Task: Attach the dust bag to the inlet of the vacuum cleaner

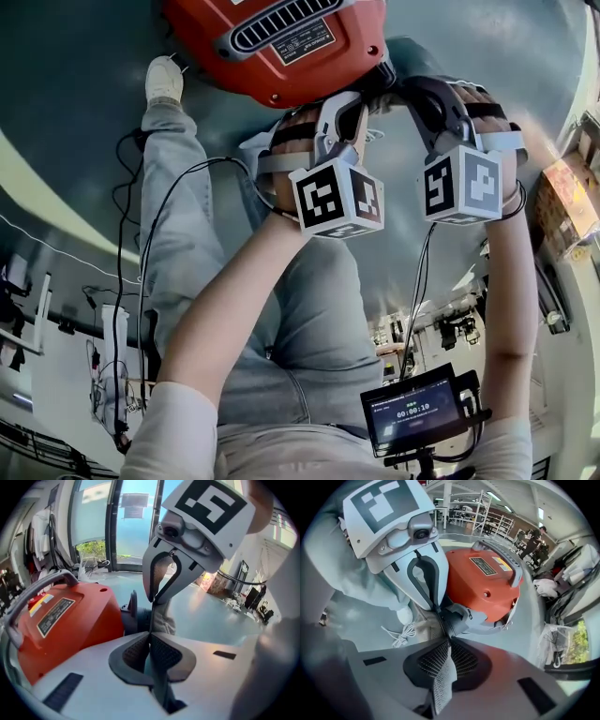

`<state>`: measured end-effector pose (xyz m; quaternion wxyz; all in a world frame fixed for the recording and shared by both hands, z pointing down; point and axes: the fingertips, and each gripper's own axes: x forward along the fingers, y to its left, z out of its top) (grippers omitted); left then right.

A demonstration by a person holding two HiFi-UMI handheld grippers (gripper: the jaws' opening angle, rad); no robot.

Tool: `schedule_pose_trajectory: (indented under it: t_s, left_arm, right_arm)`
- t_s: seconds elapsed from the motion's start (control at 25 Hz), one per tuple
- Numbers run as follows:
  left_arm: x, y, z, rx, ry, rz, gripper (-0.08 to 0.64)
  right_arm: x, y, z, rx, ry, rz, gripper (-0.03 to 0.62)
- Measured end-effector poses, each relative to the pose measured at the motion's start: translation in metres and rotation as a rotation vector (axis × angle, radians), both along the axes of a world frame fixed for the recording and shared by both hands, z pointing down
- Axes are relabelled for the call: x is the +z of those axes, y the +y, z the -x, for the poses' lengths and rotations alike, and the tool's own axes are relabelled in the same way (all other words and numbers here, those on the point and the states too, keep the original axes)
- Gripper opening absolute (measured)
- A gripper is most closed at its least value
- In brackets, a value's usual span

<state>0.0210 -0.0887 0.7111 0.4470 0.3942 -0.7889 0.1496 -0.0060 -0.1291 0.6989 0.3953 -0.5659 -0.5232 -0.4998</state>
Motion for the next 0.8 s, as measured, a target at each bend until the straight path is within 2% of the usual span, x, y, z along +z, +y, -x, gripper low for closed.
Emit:
schedule_pose_trajectory:
  t_s: [0.24, 0.28, 0.4, 0.52, 0.6, 0.72, 0.8]
  left_arm:
    - [-0.005, 0.006, -0.002, -0.04, 0.084, -0.011, 0.012]
    - [-0.004, 0.005, -0.001, -0.04, 0.08, -0.017, 0.012]
    - [0.0, 0.003, 0.007, 0.009, 0.006, 0.007, 0.012]
    - [-0.003, 0.008, 0.009, -0.024, 0.042, 0.01, 0.012]
    - [-0.005, 0.009, 0.011, -0.055, 0.057, -0.013, 0.012]
    - [-0.006, 0.007, 0.02, -0.062, 0.008, -0.014, 0.012]
    - [-0.006, 0.008, 0.02, -0.078, 0.018, 0.005, 0.012]
  right_arm:
    - [-0.004, 0.005, -0.003, -0.07, -0.005, -0.057, 0.015]
    - [-0.001, 0.005, -0.001, -0.057, -0.01, -0.047, 0.016]
    - [0.005, 0.005, 0.01, -0.012, -0.003, -0.021, 0.017]
    - [0.001, 0.009, 0.011, -0.017, 0.004, -0.034, 0.017]
    - [0.0, 0.01, 0.013, 0.026, 0.002, -0.014, 0.017]
    - [0.003, 0.009, 0.025, 0.092, -0.01, 0.02, 0.018]
    - [0.001, 0.009, 0.025, 0.082, -0.018, 0.01, 0.018]
